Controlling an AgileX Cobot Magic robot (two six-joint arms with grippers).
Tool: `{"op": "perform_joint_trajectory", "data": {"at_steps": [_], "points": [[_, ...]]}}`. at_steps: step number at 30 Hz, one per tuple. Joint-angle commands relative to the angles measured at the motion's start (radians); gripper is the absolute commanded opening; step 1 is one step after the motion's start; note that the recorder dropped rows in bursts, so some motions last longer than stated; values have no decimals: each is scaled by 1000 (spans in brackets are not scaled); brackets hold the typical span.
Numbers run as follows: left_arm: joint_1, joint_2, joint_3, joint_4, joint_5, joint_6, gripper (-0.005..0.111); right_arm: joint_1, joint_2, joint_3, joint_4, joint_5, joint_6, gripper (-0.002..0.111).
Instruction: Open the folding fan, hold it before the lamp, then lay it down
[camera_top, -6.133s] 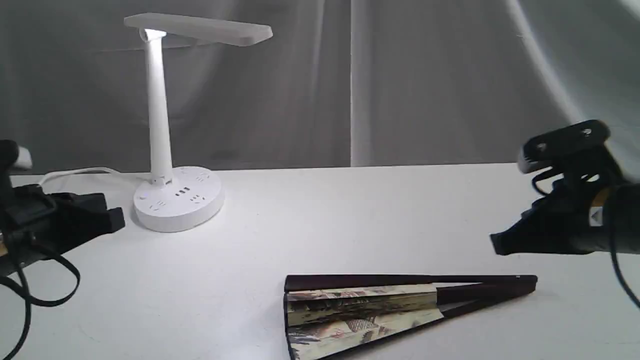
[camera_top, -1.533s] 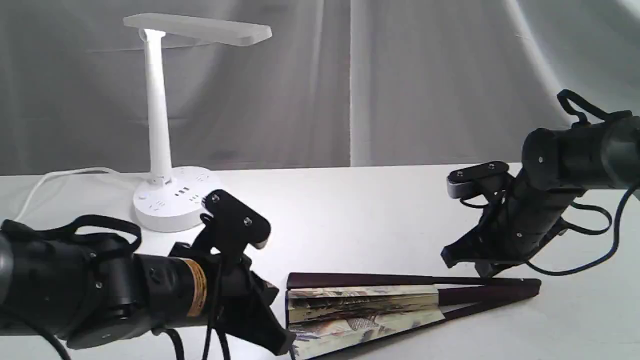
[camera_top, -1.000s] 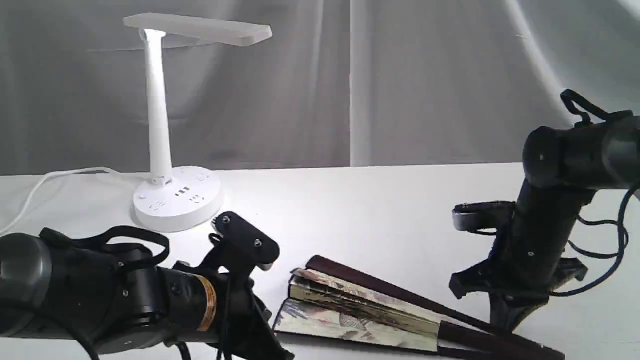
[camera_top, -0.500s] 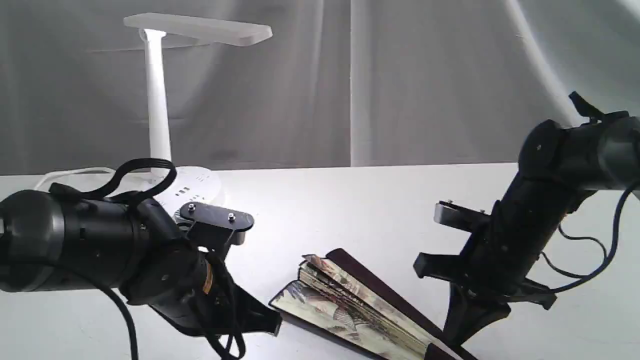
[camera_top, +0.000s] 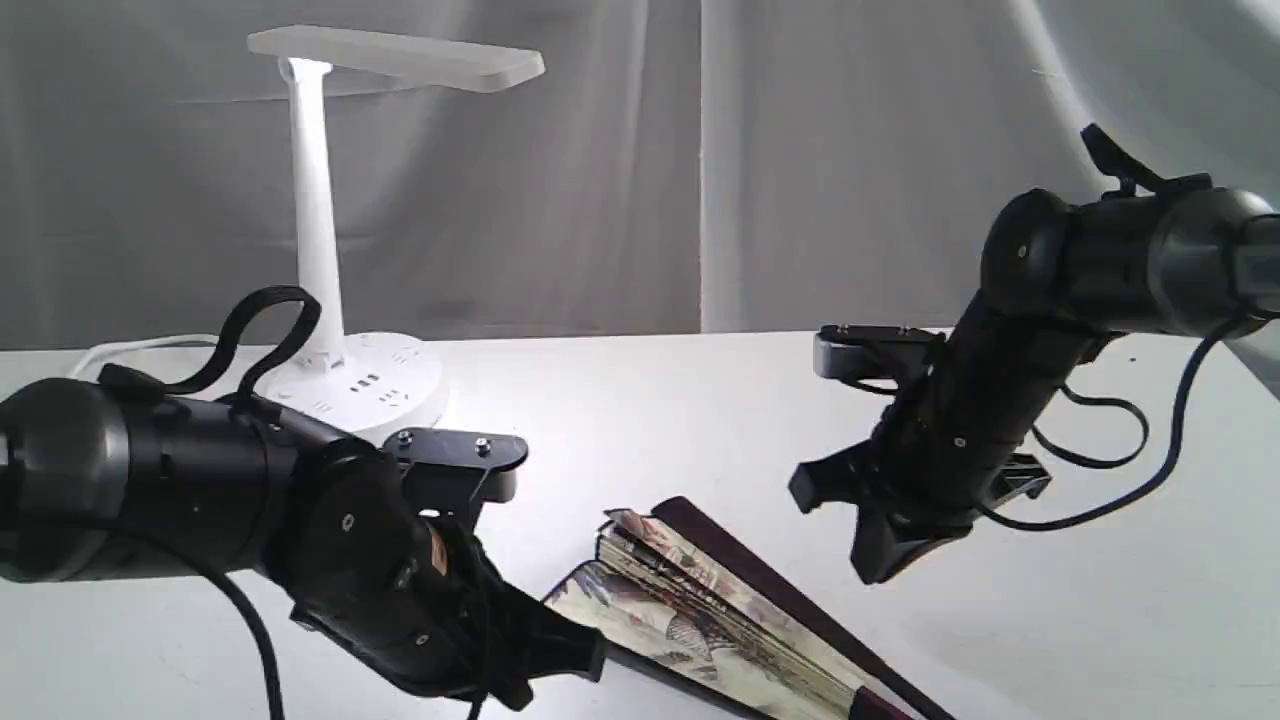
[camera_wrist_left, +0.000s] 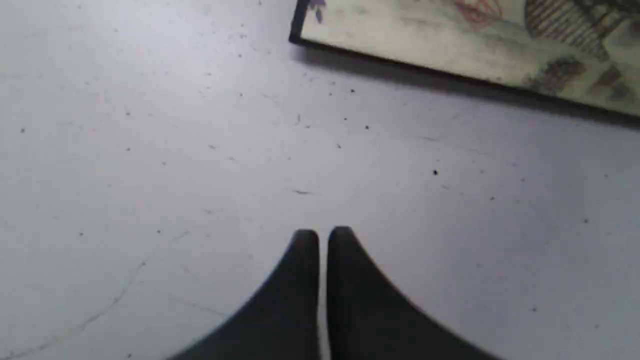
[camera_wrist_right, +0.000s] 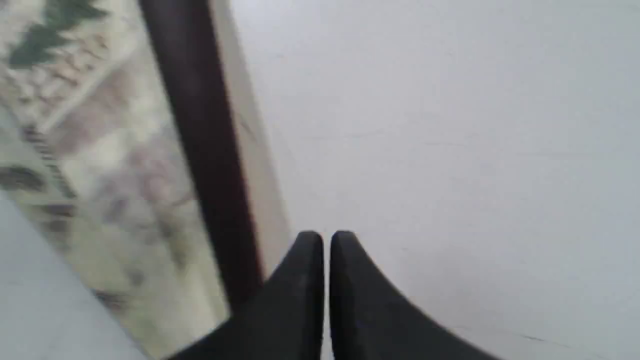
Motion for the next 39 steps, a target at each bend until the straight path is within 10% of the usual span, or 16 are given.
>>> {"op": "perform_joint_trajectory", "data": {"at_steps": [1,6,31,39], "points": [[-4,-1,-4,-23,-30,18,0,1,2,5,-178,26,88,3],[-4,-1,-4,-23,-30,18,0,1,12,22,-269,255,239,3],[-4,40,-2,-12,-111,18,0,271,15,98,17,187,209,3],[-4,22,-2,45,-114,18,0,254,11,76,-288,235,161,3]]}}
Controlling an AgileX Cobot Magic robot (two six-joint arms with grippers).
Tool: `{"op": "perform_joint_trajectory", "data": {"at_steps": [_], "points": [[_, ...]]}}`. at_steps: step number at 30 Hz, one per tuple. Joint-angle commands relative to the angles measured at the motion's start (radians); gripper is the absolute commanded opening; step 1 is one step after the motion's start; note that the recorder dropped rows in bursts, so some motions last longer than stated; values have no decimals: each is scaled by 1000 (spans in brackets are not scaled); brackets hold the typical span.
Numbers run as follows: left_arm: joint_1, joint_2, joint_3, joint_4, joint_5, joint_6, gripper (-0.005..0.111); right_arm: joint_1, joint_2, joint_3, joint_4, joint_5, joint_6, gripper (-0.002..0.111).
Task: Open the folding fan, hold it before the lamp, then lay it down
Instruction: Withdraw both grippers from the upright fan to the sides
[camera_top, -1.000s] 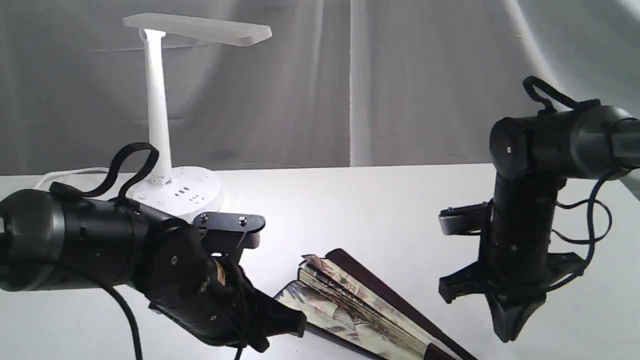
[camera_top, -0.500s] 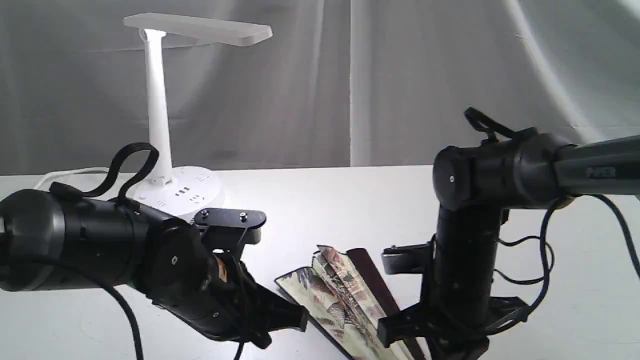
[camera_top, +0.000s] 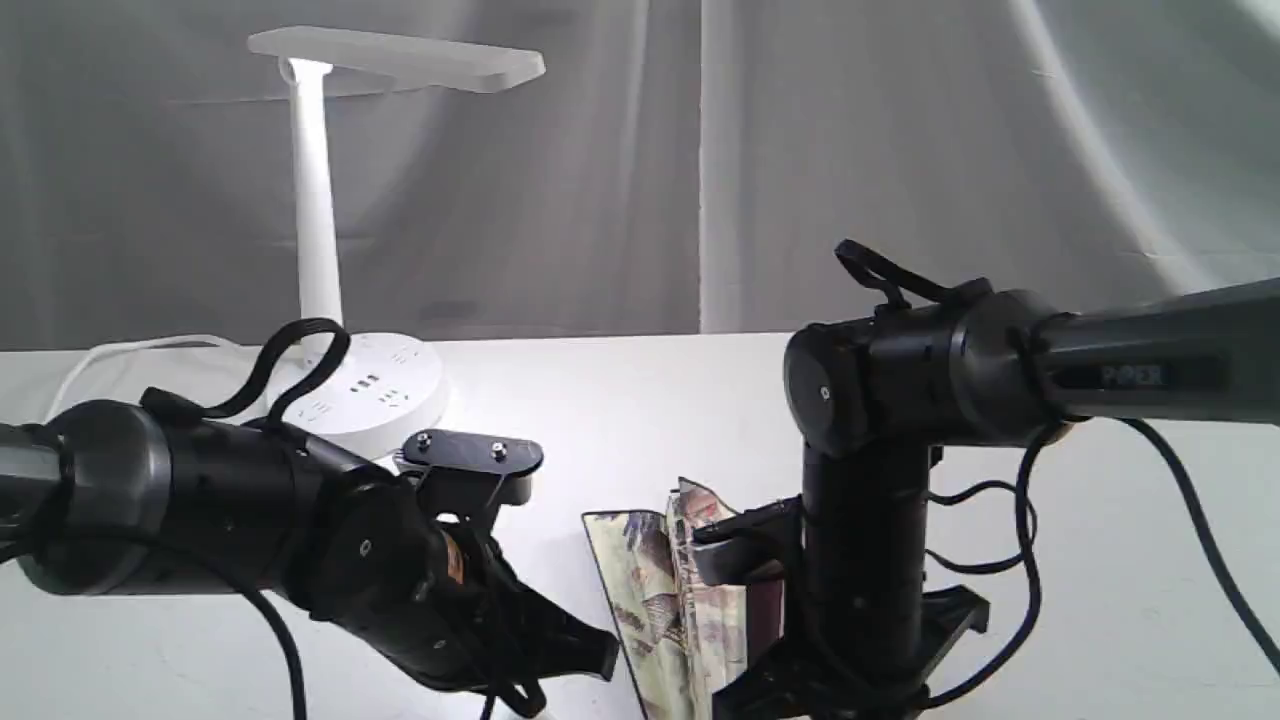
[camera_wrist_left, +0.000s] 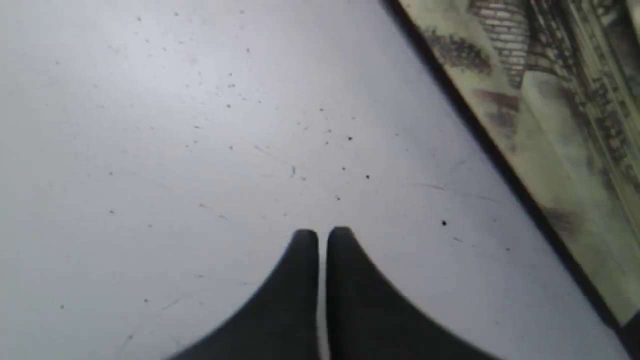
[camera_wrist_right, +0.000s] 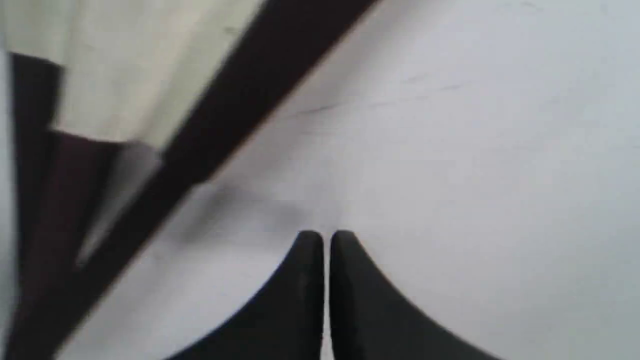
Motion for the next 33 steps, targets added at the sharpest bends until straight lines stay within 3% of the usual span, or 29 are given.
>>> {"op": "perform_joint_trajectory", "data": {"at_steps": [1,7,16,28,33], "points": [[-4,-38,-2,15,-14,5,0,-17,-7,-31,-164,26,-14,3],[-4,-116,-2,74,-14,5,0,-24,-33,-68,-261,-39,-5,3],[-4,-174,-2,104,-14,5,0,-24,-203,-41,-265,-396,155,3],[-4,-174,-2,164,-36,-1,0,-35,-410,400,-265,-1286,284,3],[-4,-174,0,187,-84,-1,0,-38,-422,552,-210,-1563,283,3]]}}
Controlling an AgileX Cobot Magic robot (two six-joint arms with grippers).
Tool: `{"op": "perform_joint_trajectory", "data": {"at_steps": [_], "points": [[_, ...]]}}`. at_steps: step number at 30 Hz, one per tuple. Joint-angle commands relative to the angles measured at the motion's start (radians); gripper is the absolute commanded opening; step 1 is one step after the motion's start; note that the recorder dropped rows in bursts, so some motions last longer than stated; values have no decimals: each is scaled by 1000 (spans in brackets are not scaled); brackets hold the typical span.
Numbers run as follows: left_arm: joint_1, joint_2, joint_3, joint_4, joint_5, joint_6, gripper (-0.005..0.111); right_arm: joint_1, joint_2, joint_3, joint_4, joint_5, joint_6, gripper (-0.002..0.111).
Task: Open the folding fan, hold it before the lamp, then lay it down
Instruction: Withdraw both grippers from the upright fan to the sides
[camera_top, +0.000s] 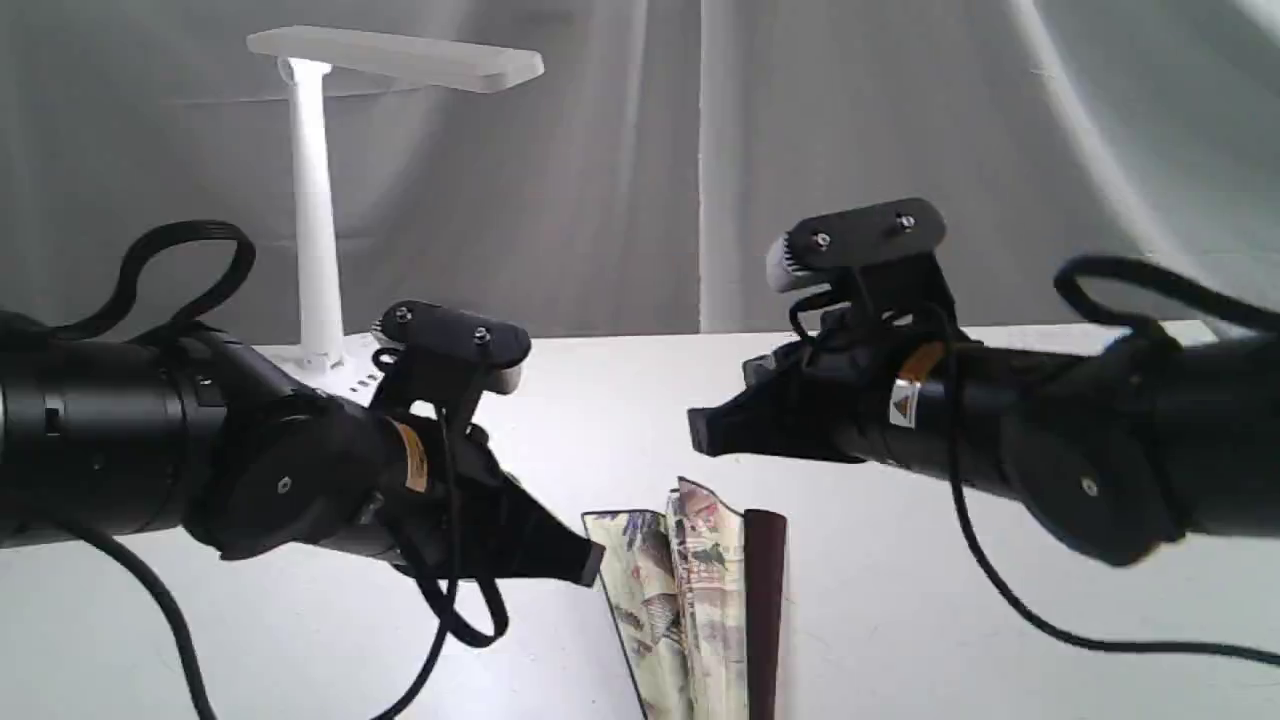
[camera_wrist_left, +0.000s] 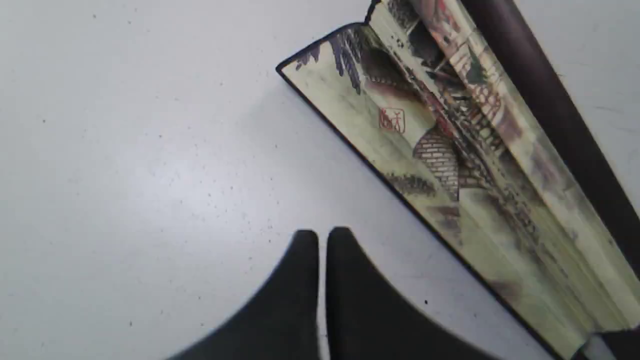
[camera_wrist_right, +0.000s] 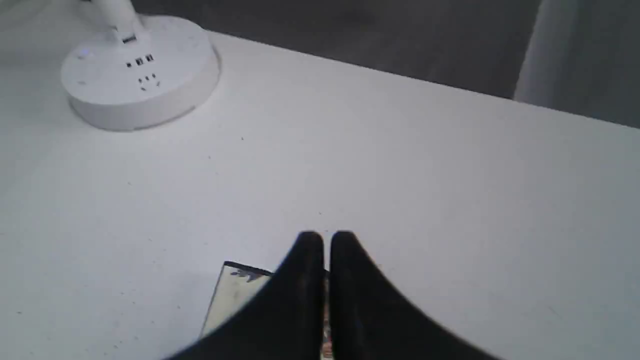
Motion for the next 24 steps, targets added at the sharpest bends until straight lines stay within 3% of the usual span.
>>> {"op": "perform_joint_trajectory", "data": {"at_steps": [1,5,11,14,19,24], "points": [[-4,-10,0,10,-50,-1,0,-8,-15,111,64,-232,7,3],[-4,-10,26,10,-138,-1,0,-6,-15,231,98,-443,-7,3],[5,-10,204,10,-548,20,0,-8,-15,332,105,-502,-42,3],[42,-14,275,-37,-692,78,0,-8,-15,352,108,-498,-42,3],[141,-28,393,-290,-878,252,0,-8,-15,355,156,-498,-92,3],[205,-38,517,-319,-1059,297,0,-8,-15,355,158,-518,-110,3]]}}
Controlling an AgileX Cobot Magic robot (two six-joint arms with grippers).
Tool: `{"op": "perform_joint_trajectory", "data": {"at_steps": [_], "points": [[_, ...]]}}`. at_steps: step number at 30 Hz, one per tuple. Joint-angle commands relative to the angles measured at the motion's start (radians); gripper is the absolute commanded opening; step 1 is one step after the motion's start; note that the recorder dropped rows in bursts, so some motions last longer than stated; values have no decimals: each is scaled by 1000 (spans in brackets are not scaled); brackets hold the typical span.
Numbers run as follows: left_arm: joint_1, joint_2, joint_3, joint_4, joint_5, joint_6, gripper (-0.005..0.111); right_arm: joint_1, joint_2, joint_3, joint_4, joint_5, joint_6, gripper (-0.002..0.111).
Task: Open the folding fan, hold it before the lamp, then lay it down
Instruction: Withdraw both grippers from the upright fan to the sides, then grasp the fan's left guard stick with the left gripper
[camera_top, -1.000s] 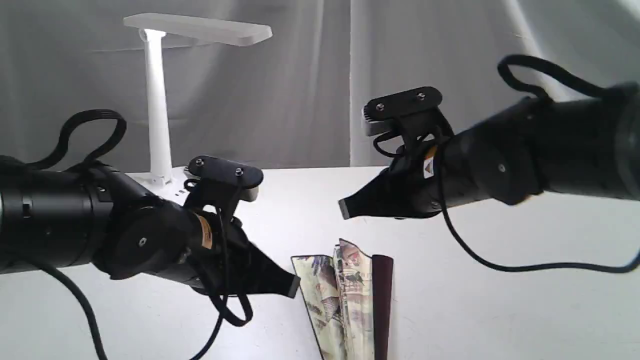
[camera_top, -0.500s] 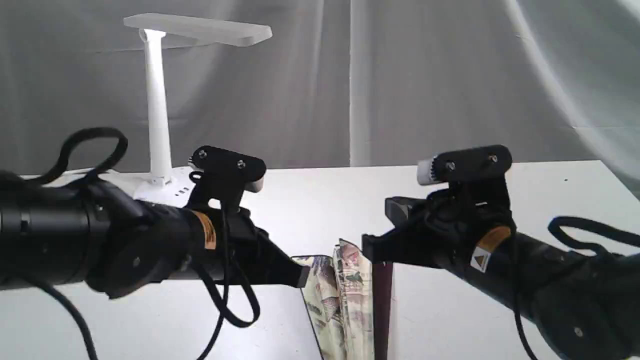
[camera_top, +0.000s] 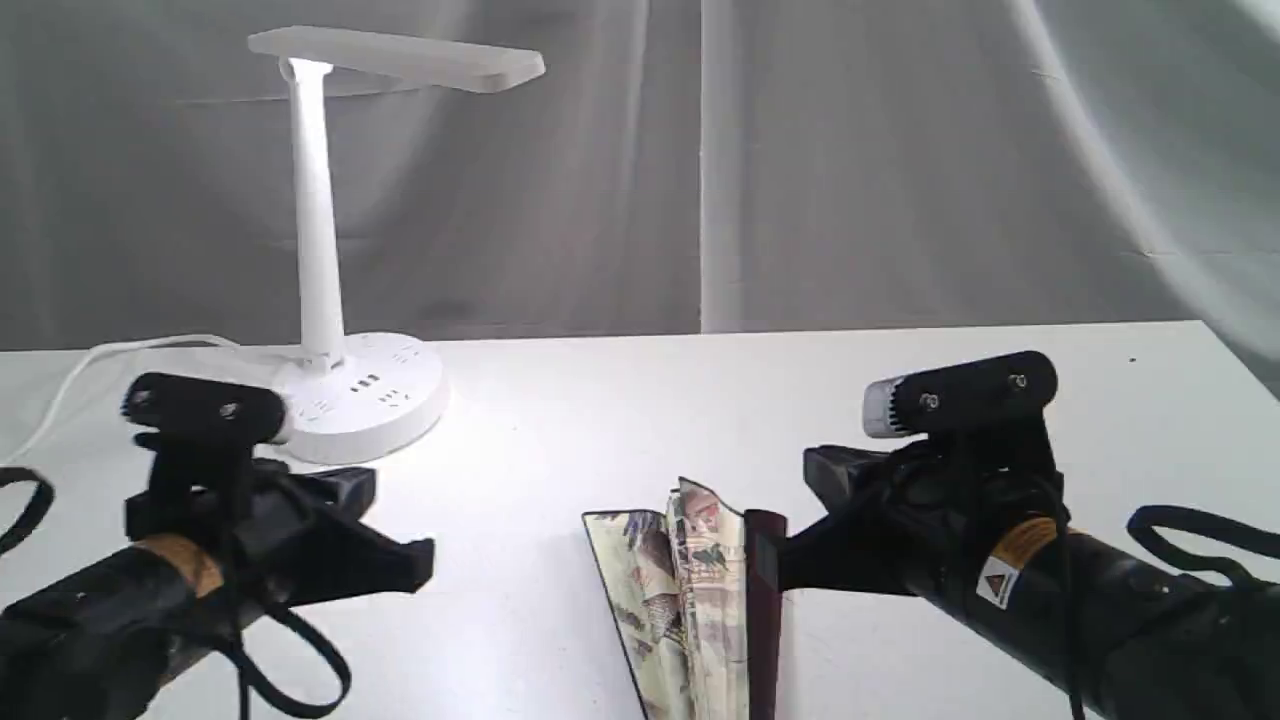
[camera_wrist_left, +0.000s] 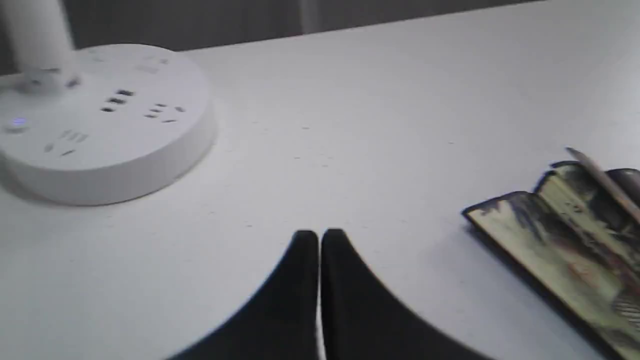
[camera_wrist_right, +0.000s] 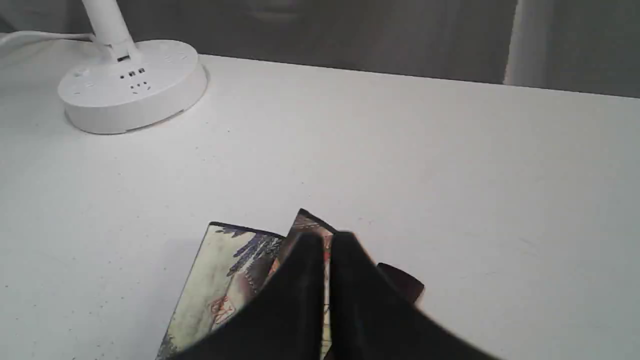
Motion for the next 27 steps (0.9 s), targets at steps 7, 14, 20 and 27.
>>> {"op": "perform_joint_trajectory", "data": {"at_steps": [7,14,20,27], "points": [[16,-12,206,-21,-405,-41,0,-8,-11,5,146,-38,-28,3],[16,-12,213,42,-405,-49,0,-8,4,5,221,148,-76,3],[16,-12,213,119,-394,-154,0,-8,96,5,225,157,-90,3],[16,22,163,288,-370,-180,0,-8,128,5,210,135,-82,3]]}}
